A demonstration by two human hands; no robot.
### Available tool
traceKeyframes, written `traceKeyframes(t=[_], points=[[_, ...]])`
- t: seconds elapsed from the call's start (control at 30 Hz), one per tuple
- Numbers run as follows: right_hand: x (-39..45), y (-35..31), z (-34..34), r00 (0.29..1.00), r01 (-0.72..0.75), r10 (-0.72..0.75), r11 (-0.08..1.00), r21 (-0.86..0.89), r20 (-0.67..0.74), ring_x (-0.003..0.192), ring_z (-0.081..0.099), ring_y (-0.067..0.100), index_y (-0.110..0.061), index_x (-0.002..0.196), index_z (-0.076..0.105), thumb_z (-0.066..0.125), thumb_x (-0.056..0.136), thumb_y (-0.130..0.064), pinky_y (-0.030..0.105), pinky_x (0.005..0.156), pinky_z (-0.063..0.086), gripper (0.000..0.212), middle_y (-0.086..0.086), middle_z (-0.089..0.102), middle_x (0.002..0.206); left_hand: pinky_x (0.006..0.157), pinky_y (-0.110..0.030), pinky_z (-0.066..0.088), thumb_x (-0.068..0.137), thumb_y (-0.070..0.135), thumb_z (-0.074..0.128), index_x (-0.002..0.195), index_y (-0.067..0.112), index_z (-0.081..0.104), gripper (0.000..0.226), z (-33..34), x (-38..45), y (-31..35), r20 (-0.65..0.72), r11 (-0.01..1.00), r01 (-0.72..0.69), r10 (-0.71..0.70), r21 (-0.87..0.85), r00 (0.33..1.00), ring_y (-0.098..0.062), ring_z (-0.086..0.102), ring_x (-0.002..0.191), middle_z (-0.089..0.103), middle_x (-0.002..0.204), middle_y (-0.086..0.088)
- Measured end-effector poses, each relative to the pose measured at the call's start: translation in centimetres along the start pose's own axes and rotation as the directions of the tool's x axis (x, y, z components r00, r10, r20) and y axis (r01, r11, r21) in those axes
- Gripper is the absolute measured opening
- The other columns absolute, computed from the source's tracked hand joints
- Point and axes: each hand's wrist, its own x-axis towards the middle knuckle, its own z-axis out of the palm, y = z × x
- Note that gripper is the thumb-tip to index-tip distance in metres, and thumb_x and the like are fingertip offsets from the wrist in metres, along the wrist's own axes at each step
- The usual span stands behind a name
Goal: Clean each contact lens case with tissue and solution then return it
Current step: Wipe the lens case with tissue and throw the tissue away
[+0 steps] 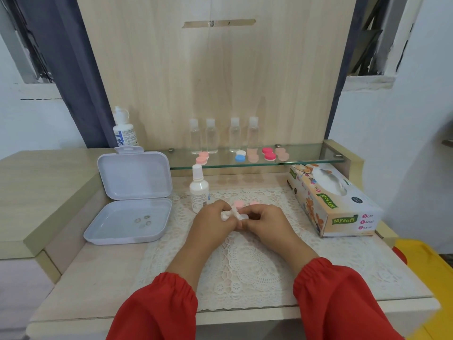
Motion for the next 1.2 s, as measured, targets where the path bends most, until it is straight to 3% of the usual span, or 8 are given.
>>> traceKeyframes(t=[0.13,0.4,0.57,0.73,0.9,1.0,1.1,1.2], points=[[-0.3,-0.3,0.0,1.0,0.006,-0.004,0.995,0.098,-0.017,0.065,0.063,-0.003,-0.014,0.102,0.074,0.083,0.07,-0.005,0.019,0.069,0.053,0.034,-0.015,0.068,0.063,0.056,-0.021,0.042,0.078,0.02,0.064,0.086,0.023,0.063,0.008,0.1,0.0,0.1,-0.011,0.995,0.062,-0.063,-0.079,0.998,-0.008,0.056,0.067,0.063,0.078,0.005],[-0.7,-1.0,0.4,0.999,0.031,-0.035,0.983,0.181,0.018,0.075,0.067,0.021,-0.025,0.093,0.075,0.085,0.067,-0.005,0.029,0.075,0.057,0.034,0.015,0.071,0.083,0.056,-0.026,0.031,0.075,0.011,0.062,0.062,0.015,0.039,0.027,-0.2,0.6,0.6,-0.089,0.974,0.109,-0.129,-0.201,0.988,-0.013,0.036,0.058,0.039,0.06,0.003],[-0.7,-1.2,0.4,1.0,0.022,-0.026,0.974,0.226,0.016,0.087,0.071,0.022,-0.022,0.091,0.076,0.085,0.066,-0.002,0.029,0.081,0.058,0.033,0.007,0.075,0.09,0.058,-0.03,0.032,0.077,0.008,0.062,0.06,0.012,0.042,0.027,-0.4,1.0,0.2,-0.116,0.947,0.152,-0.191,-0.285,0.975,-0.016,0.038,0.06,0.041,0.06,-0.002],[-0.5,-1.1,0.0,0.999,0.028,-0.014,0.961,0.275,-0.052,0.086,0.071,0.021,-0.016,0.093,0.077,0.084,0.067,-0.001,0.029,0.082,0.058,0.031,0.009,0.075,0.09,0.053,-0.026,0.035,0.087,0.015,0.061,0.073,0.001,0.059,0.021,-1.1,0.4,0.1,-0.118,0.862,0.117,-0.199,-0.494,0.973,-0.017,0.043,0.057,0.047,0.063,-0.006],[-0.2,-0.8,-0.4,0.996,0.027,0.002,0.941,0.336,-0.084,0.085,0.071,0.019,-0.017,0.09,0.076,0.083,0.067,0.001,0.026,0.08,0.057,0.03,0.007,0.075,0.091,0.08,-0.022,0.038,0.098,0.017,0.044,0.103,0.023,0.06,0.018,-1.5,0.2,0.9,-0.208,0.843,0.08,-0.222,-0.532,0.953,-0.008,0.049,0.092,0.052,0.105,0.006],[-0.2,-0.7,-0.3,0.999,0.018,-0.008,0.948,0.319,-0.034,0.087,0.071,0.019,-0.017,0.091,0.077,0.083,0.067,0.0,0.026,0.081,0.057,0.031,0.002,0.075,0.091,0.08,-0.006,0.036,0.093,0.002,0.046,0.119,0.023,0.056,0.035,-1.3,0.0,0.7,-0.235,0.905,-0.05,-0.057,-0.423,0.97,0.004,0.049,0.096,0.051,0.113,0.01],[-0.3,-0.8,-0.3,1.0,0.012,-0.017,0.947,0.322,0.013,0.078,0.069,0.016,-0.014,0.092,0.076,0.082,0.066,0.003,0.025,0.076,0.057,0.031,0.005,0.075,0.084,0.079,-0.011,0.042,0.086,0.0,0.061,0.101,0.021,0.061,0.026,-1.2,0.2,0.1,-0.247,0.926,-0.172,0.09,-0.335,0.965,-0.002,0.056,0.093,0.059,0.103,0.009],[-0.6,-1.0,-0.5,0.996,0.019,-0.048,0.934,0.358,0.072,0.077,0.071,0.015,-0.011,0.091,0.075,0.076,0.07,0.01,0.023,0.073,0.057,0.03,0.003,0.076,0.082,0.08,-0.011,0.042,0.084,0.002,0.066,0.084,0.019,0.07,0.018,-1.2,0.2,-0.4,-0.1,0.948,-0.17,0.148,-0.269,0.984,0.0,0.058,0.094,0.063,0.101,0.008]])
